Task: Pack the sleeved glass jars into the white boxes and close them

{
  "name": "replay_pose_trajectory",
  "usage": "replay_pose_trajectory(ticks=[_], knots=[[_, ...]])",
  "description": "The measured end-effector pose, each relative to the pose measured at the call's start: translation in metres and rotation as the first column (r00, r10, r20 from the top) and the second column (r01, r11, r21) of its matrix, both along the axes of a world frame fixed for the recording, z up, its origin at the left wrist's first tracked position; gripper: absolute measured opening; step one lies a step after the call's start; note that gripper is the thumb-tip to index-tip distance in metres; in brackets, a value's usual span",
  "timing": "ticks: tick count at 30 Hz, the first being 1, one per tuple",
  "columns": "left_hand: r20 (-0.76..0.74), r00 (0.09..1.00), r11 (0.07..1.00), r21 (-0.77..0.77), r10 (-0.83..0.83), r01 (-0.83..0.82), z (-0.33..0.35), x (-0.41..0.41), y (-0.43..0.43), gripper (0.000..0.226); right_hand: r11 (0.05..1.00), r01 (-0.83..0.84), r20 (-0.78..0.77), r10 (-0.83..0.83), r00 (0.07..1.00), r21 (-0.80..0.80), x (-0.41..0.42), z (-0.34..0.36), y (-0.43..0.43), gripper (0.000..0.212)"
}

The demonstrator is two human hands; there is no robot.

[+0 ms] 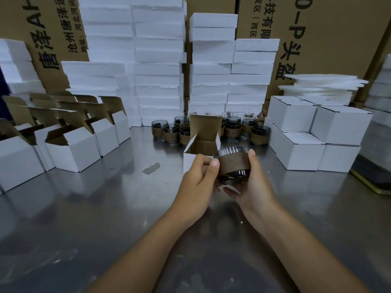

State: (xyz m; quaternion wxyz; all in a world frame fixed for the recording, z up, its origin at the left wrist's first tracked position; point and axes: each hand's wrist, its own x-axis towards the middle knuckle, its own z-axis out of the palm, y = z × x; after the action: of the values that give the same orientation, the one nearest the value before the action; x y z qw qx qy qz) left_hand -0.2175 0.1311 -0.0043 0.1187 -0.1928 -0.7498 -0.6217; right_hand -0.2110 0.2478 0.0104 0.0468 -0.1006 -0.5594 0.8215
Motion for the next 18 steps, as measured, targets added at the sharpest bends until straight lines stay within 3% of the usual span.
replay_pose_trajectory(ticks=[5, 12, 18], knots=[[-0.004, 1.0, 0.996, 0.083, -0.022, 0.022, 0.0062, 0.0037, 0.001, 0.032, 0.993, -0.088, 0.017, 0.09, 0.996, -0.077, 0.0024, 0.0003, -0.0015, 0.052], [-0.014, 1.0, 0.996, 0.091, -0.018, 0.02, 0.0081, 0.0067, 0.002, 0.04, 0.993, -0.12, -0.004, 0.12, 0.993, -0.01, 0.002, -0.0022, -0.0008, 0.05], [0.047, 0.998, 0.998, 0.039, -0.049, 0.048, 0.0039, -0.0009, -0.0019, 0.038, 0.988, 0.046, -0.034, -0.041, 0.999, 0.146, -0.0004, -0.0007, -0.0018, 0.045]])
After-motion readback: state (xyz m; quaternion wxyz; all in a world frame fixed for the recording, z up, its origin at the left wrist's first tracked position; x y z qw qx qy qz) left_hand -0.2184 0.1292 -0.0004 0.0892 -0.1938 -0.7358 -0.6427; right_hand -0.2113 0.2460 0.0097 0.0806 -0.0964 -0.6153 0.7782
